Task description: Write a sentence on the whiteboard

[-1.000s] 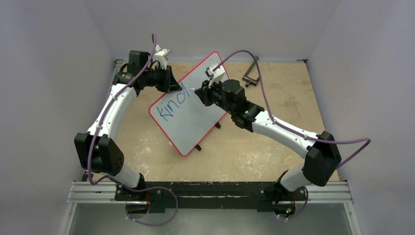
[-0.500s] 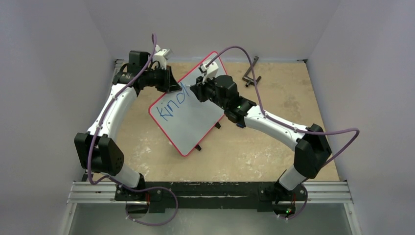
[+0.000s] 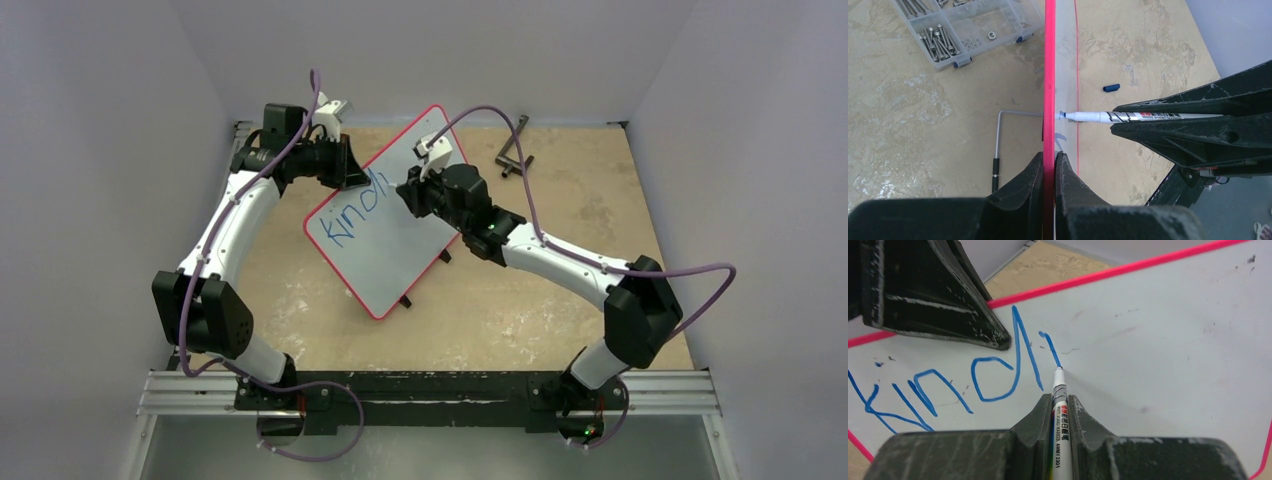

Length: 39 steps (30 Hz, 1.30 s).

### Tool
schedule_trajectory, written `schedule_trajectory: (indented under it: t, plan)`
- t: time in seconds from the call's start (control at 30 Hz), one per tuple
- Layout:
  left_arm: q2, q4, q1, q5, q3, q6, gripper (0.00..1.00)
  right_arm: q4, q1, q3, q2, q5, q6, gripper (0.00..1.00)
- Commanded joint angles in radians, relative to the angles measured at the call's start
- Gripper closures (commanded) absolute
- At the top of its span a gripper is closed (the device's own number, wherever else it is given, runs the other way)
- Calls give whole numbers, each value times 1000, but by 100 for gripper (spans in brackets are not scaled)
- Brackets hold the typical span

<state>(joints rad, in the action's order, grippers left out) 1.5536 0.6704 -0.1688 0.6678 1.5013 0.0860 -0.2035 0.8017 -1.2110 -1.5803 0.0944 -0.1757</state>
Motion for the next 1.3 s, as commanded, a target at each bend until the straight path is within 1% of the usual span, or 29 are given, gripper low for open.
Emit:
schedule_trajectory:
  t: [0.0, 0.1, 0.23, 0.6, 0.9, 1.1, 1.27]
  plan:
    - [8, 61, -31, 5, 6, -67, 100, -16, -3, 63, 35, 10, -39, 100]
    - [9, 61, -31, 7, 7, -66, 100, -22, -3, 84, 43, 4, -48, 100]
    - [7, 61, -31, 8, 5, -65, 100, -16, -4, 64, 38, 0, -49, 100]
    - [6, 61, -31, 9, 4, -66, 100, 20, -3, -85, -11, 0, -24, 100]
    - [2, 62, -31, 4, 0, -67, 100, 62, -3, -174, -64, 59, -8, 100]
    - [0, 62, -31, 3, 2, -67, 100, 86, -7, -187, -75, 108, -21, 100]
    - [1, 63, -31, 3, 2, -67, 100, 92, -9, -159, -68, 118, -28, 100]
